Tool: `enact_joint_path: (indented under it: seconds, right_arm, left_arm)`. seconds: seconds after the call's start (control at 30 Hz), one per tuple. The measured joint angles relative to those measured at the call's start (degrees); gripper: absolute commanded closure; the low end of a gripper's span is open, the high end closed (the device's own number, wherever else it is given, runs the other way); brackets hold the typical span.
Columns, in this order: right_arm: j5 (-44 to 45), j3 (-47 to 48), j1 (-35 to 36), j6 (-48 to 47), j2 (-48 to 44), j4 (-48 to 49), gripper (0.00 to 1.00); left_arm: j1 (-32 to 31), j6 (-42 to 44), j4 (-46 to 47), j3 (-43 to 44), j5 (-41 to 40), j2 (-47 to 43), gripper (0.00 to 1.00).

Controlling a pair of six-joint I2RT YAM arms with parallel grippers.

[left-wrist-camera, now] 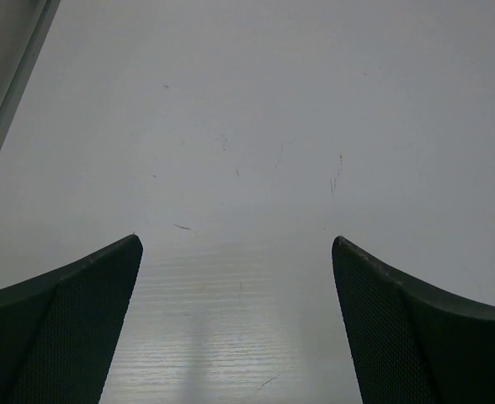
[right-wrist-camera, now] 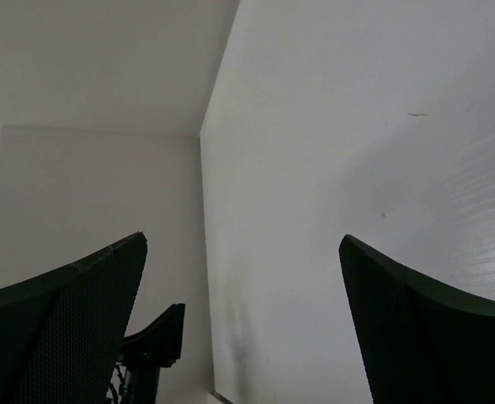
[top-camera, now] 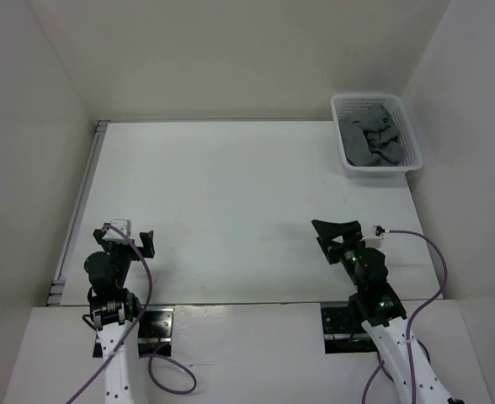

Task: Fold and stack the shorts
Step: Grab the shorts from the pile

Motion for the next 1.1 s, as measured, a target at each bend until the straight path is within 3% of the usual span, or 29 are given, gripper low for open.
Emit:
enact_joint_path:
  seconds: [0.2,0.37,0.5,0.6,0.73,0.83,0.93,1.1]
  right_arm:
    - [-2.62,0.07,0.04,-6.12,0.00,4.87,0.01]
    - [-0.57,10.38,0.17,-16.87,2.62,5.07,0.01]
    - [1.38,29.05,0.17,-25.14,21.07,5.99,0.00]
    - [5.60,46.75,0.17,-31.82,40.54,4.81,0.00]
    - [17.70,64.04,0.46,-43.17,59.32,3.58,0.00]
    - [27.45,73.11,0.28,-52.30,70.34,2.54,0.00]
    - [31.01,85.07,-3.15,-59.28,82.60,1.53,0.00]
    - [23.98,98.53,-15.32,-61.13,98.16,1.16,0.05]
  left_arm:
    - [0.00,0.02,-0.07,0.00,2.05,0.00,0.00]
    - [-0.04,-0.04,0.09,0.11,19.21,-0.04,0.00]
    - [-0.28,-0.15,3.48,0.33,28.02,-0.07,0.00]
    - [-0.59,-0.20,8.98,0.85,28.22,-0.09,0.00]
    - [-0.92,-0.15,11.26,5.99,25.33,0.81,0.00]
    - [-1.16,0.00,11.06,13.90,21.70,9.09,0.00]
    - [-1.29,0.02,4.92,27.10,18.82,25.75,0.00]
    - [-1.55,0.00,-8.41,50.25,18.40,55.39,0.00]
